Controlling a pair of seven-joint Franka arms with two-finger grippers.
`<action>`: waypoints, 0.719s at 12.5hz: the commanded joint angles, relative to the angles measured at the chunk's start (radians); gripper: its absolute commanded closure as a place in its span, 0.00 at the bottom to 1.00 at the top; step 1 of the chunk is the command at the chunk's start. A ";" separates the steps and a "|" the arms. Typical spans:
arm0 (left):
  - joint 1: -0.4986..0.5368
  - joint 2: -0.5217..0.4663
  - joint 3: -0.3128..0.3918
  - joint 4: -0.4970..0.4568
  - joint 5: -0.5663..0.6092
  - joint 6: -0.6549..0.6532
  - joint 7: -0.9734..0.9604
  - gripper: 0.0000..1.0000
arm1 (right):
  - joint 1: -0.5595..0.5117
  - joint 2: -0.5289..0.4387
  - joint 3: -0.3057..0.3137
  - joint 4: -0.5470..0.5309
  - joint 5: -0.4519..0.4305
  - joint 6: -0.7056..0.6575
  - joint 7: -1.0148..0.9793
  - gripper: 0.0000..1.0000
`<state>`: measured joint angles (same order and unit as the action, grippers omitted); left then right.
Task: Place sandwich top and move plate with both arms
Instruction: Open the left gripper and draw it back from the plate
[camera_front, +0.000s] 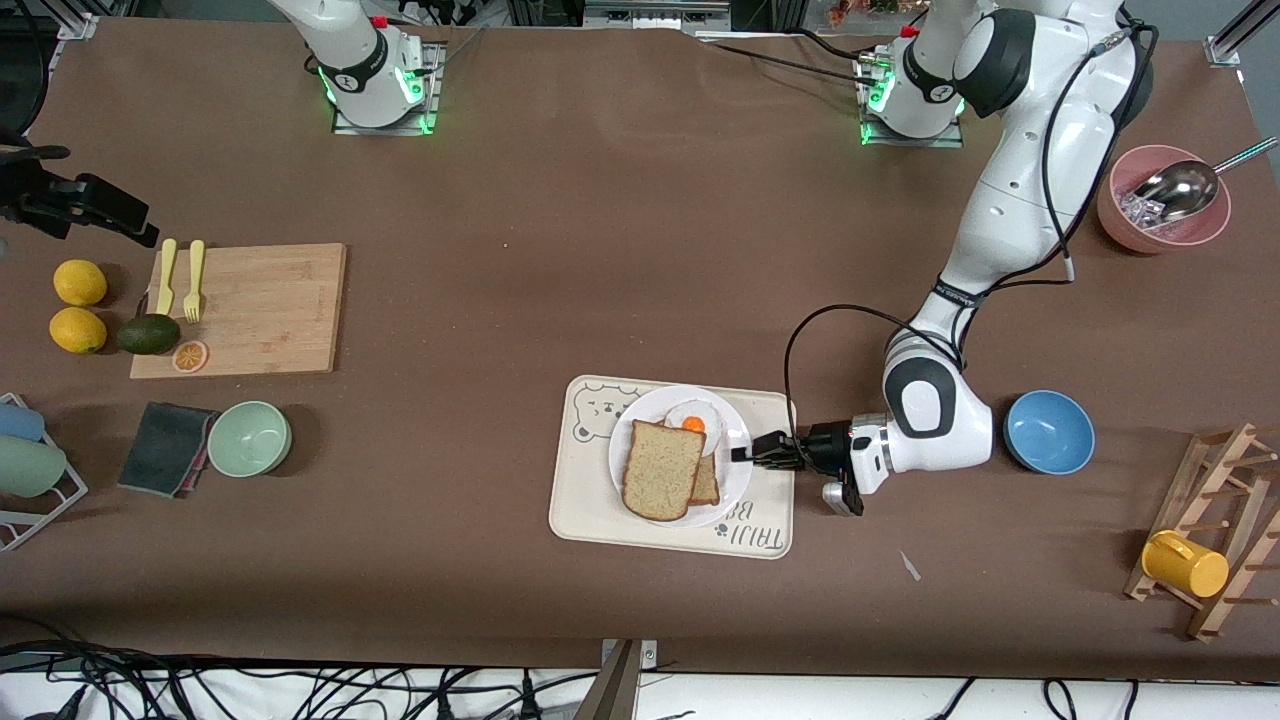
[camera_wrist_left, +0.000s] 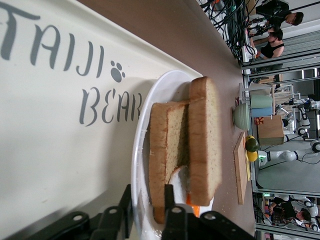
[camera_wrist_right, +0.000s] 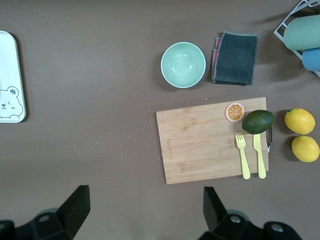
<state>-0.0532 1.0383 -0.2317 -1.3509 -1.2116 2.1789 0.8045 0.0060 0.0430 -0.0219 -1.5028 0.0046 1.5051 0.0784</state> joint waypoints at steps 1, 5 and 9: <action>0.016 -0.004 0.009 0.018 -0.020 -0.022 0.036 0.00 | -0.011 0.003 0.005 0.015 0.005 -0.005 -0.006 0.00; 0.067 -0.067 0.022 -0.028 0.100 -0.100 0.024 0.00 | -0.011 0.003 0.005 0.015 0.005 -0.005 -0.006 0.00; 0.122 -0.171 0.022 -0.025 0.291 -0.243 -0.161 0.00 | -0.011 0.005 0.007 0.015 0.003 -0.003 -0.006 0.00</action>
<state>0.0578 0.9634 -0.2112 -1.3365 -1.0062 1.9825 0.7469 0.0056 0.0432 -0.0219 -1.5028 0.0046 1.5051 0.0784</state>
